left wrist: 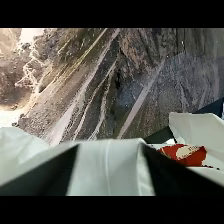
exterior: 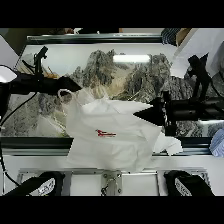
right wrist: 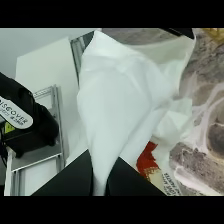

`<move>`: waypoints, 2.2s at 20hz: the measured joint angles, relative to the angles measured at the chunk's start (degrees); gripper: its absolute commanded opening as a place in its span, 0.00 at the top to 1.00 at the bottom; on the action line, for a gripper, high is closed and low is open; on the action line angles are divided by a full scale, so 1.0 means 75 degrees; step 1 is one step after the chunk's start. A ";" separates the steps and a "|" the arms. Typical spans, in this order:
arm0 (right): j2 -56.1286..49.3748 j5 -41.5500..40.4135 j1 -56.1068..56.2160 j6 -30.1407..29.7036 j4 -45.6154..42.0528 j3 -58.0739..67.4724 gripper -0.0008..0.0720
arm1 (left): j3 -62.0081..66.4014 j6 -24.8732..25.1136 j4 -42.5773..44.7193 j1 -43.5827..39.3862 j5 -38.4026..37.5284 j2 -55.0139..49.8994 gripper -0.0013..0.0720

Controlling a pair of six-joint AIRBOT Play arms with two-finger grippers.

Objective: Fold the clothes and pants, and hang the long-sleeved shirts on hangers.

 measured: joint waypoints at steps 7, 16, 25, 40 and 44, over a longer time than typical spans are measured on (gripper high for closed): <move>0.0000 -0.0697 0.0003 -0.0187 0.0574 0.0000 0.97 | 0.1979 -0.0102 -0.0023 0.0551 -0.0393 -0.0227 0.14; 0.0017 -0.3424 -0.0184 -0.1900 0.1224 0.0227 0.97 | 0.3057 -0.0035 -0.0017 0.1550 -0.0417 0.0597 0.96; 0.0542 -0.8265 -0.1597 -0.3357 -0.0154 0.0318 0.97 | 0.0769 0.0064 -0.0012 0.0988 0.0854 0.2331 0.96; 0.0073 -1.3723 -0.4377 -0.4287 -0.1268 0.0822 0.97 | -0.1142 0.0070 -0.0012 -0.1687 0.2669 0.2104 0.96; -0.0347 -1.3860 -0.4975 -0.4194 -0.1314 0.1620 0.97 | -0.0775 0.0070 -0.0012 -0.1853 0.2565 0.1626 0.96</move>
